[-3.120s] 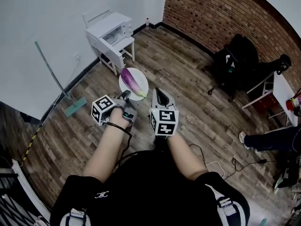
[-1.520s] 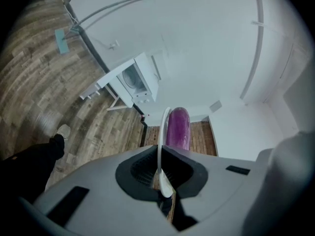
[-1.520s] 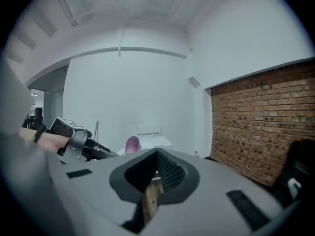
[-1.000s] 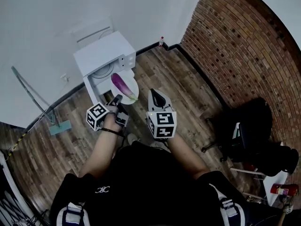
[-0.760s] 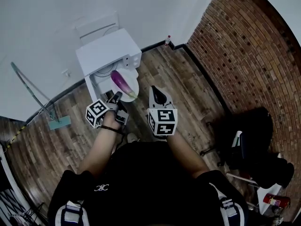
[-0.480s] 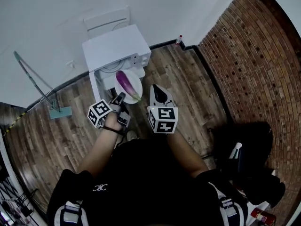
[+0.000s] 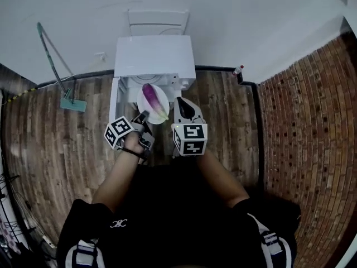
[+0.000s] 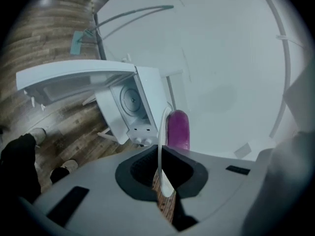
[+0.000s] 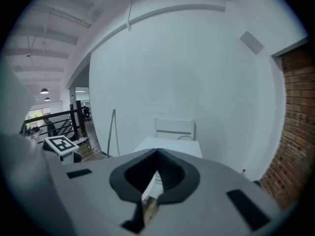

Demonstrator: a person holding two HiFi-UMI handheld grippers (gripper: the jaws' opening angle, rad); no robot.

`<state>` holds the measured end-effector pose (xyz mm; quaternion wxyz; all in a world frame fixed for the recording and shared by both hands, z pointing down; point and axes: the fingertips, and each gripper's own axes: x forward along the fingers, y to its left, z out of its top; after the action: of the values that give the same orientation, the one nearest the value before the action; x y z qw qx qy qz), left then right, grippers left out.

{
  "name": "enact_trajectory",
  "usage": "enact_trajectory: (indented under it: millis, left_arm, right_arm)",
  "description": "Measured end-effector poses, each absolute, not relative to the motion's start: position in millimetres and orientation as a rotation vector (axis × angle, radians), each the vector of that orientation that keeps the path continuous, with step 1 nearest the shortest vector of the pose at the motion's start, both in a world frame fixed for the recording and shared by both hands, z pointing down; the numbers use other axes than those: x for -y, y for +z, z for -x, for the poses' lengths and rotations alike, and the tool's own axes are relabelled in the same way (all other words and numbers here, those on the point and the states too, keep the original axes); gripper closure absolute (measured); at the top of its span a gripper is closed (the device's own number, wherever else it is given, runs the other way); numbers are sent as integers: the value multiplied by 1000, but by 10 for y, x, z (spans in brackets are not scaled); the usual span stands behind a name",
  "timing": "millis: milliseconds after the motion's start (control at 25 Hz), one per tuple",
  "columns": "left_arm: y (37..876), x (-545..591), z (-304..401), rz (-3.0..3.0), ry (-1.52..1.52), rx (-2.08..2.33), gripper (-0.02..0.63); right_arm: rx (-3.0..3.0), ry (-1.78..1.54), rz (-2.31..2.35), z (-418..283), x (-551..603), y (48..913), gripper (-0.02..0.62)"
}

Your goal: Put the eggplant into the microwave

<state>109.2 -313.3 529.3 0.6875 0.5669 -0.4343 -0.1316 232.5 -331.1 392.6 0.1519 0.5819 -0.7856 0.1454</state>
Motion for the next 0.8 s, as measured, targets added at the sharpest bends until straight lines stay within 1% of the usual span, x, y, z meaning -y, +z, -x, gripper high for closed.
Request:
enact_trajectory:
  millis: [160, 320, 520, 640, 800]
  left_arm:
    - [5466, 3310, -1162, -1228, -425, 1013, 589]
    - [5845, 3460, -1119, -1177, -502, 1058, 589]
    - [6604, 3661, -961, -1154, -517, 1099, 589]
    - [7206, 3772, -916, -1162, -466, 1109, 592]
    - [7850, 4129, -911, -1224, -479, 1075, 592]
  right_arm:
    - [2338, 375, -1532, -2414, 3600, 4140, 588]
    - [2378, 386, -1465, -2466, 3774, 4614, 587]
    - [2429, 385, -1396, -2306, 3966, 5506, 588]
    - [2491, 345, -1352, -2155, 4103, 6116, 588]
    - [2621, 324, -1327, -1966, 4456, 6863, 588]
